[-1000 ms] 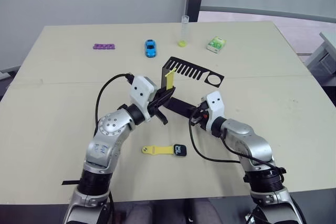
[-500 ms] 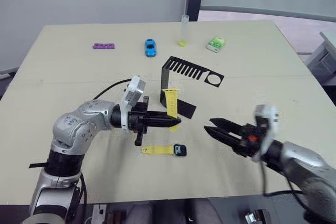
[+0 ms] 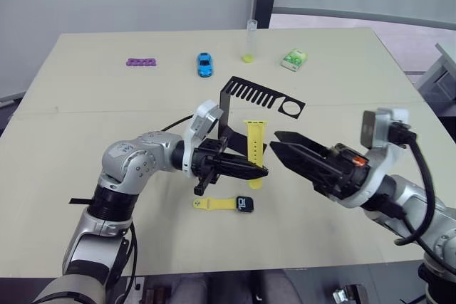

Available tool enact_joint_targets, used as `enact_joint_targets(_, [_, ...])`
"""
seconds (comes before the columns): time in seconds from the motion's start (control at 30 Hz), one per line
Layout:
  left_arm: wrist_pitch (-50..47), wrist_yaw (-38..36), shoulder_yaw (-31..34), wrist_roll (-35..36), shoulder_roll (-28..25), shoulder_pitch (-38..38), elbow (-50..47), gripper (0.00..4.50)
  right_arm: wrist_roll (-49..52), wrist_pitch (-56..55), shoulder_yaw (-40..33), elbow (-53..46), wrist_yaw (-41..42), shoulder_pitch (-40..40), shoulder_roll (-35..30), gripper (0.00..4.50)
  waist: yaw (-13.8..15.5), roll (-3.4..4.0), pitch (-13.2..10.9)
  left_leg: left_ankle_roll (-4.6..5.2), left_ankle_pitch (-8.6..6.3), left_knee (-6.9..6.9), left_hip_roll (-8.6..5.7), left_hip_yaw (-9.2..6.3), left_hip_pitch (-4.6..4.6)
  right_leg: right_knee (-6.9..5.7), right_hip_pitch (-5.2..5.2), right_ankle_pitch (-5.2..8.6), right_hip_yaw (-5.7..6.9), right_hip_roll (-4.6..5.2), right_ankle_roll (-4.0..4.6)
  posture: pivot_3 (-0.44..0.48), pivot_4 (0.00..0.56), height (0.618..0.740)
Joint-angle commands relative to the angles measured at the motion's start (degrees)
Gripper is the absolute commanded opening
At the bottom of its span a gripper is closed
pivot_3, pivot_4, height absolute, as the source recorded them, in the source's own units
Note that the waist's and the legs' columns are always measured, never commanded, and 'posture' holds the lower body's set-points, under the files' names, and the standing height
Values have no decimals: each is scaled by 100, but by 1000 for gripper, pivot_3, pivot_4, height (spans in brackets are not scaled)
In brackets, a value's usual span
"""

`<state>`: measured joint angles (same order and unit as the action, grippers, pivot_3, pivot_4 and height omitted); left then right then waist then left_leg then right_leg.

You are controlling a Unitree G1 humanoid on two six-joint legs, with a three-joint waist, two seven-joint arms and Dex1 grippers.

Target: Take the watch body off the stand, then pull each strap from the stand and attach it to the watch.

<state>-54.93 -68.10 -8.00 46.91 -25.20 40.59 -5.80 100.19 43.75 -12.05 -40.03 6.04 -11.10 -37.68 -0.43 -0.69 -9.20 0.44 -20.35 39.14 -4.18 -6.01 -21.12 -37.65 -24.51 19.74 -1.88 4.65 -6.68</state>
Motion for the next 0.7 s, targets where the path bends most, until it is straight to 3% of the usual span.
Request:
enact_joint_targets(0.03, [28, -113, -44, 35, 33, 182, 4, 0, -23, -136, 206, -18, -260, -290, -65, 4464, 24, 0, 0, 0, 0, 1, 0, 0, 0, 0, 0, 0, 0, 0, 0, 0, 150, 740])
enact_joint_targets(0.1, [36, -134, -66, 17, 46, 210, 25, 0, -93, -121, 340, 43, -341, -433, -87, 4464, 34, 0, 0, 0, 0, 3, 0, 0, 0, 0, 1, 0, 0, 0, 0, 0, 150, 740])
enact_joint_targets(0.13, [39, -137, -72, 13, 51, 223, 38, 0, -138, -107, 401, 57, -350, -488, -97, 4230, 39, 0, 0, 0, 0, 4, -1, 0, -1, 1, 1, 0, 0, 0, 0, 0, 150, 740])
enact_joint_targets(0.2, [44, -117, -76, 12, 73, 248, 55, 0, -250, -71, 499, 69, -344, -565, -122, 3627, 42, 0, 0, 0, 0, 4, -1, 0, -1, 0, 2, 0, 1, 1, 0, 0, 150, 740])
enact_joint_targets(0.27, [43, -85, -65, 20, 96, 266, 70, 0, -392, -77, 555, 67, -312, -620, -121, 2725, 38, 0, 0, 0, 0, 3, -1, 0, -2, 0, 1, 0, 0, 1, 0, 0, 150, 740])
enact_joint_targets(0.7, [-76, 29, 63, 165, 155, 286, 121, 0, -732, -415, 500, 12, -88, -587, 163, 2725, 35, 0, 0, 0, 0, 2, 0, 0, -2, -1, -1, 0, 1, -1, 0, 0, 150, 740])
